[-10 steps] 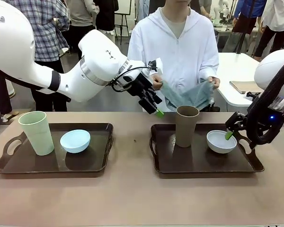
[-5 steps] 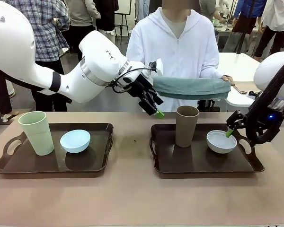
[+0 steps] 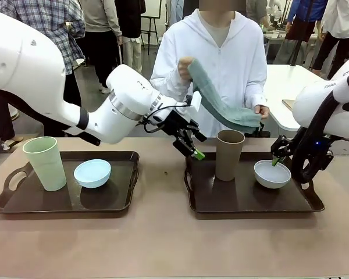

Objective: Set up a tray with a mat and arrange the tableware.
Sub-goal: Pick up the Picnic Bowl and Reusable plastic cup from the Handle tray in front of the human's position and hold them in the air.

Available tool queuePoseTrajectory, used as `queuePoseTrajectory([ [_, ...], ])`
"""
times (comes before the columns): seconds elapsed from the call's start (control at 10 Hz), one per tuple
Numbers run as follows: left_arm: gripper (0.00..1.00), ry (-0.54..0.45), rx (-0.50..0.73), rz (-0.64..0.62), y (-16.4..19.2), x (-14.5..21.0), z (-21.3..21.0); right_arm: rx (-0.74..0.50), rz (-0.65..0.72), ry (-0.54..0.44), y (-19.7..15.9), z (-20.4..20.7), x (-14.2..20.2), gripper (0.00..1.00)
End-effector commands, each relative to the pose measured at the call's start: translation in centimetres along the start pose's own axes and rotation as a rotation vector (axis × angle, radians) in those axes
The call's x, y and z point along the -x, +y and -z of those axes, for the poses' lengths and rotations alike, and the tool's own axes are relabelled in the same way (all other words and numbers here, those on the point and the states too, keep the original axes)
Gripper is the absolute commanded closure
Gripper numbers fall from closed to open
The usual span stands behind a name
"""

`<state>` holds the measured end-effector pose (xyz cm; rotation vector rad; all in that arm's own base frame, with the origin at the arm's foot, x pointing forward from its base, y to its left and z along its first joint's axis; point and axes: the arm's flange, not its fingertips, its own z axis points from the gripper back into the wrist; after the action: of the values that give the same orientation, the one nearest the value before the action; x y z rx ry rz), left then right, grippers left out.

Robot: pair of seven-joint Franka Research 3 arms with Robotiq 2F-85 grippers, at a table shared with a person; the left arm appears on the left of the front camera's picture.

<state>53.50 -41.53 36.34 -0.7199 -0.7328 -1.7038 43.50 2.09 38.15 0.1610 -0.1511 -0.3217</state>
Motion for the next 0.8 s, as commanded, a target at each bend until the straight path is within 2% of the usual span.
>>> queuePoseTrajectory([
  [0.0, 0.00, -0.091, -0.003, -0.003, 0.5, 1.7, 1.5, 0.040, 0.014, 0.022, 1.3, 1.0, -0.6, 0.00],
  [0.2, 0.00, -0.077, -0.057, -0.037, 1.0, 1.9, 2.3, 0.027, 0.021, 0.074, 1.0, 1.2, -0.7, 0.00],
  [0.3, 0.00, -0.050, -0.081, -0.077, 0.9, 1.5, 2.4, 0.016, -0.003, 0.023, 0.6, 1.1, 0.0, 0.00],
  [0.4, 0.00, -0.054, -0.012, -0.033, 0.9, 2.6, 2.6, 0.016, -0.003, 0.023, 0.6, 1.1, 0.0, 0.00],
  [0.6, 0.00, -0.050, -0.034, -0.049, 1.0, 2.5, 2.7, 0.017, -0.001, 0.038, 0.5, 1.2, -0.2, 0.00],
  [0.7, 0.00, -0.085, -0.024, -0.038, 0.7, 2.1, 2.5, 0.029, -0.015, 0.041, 0.5, 1.6, -0.3, 0.00],
])
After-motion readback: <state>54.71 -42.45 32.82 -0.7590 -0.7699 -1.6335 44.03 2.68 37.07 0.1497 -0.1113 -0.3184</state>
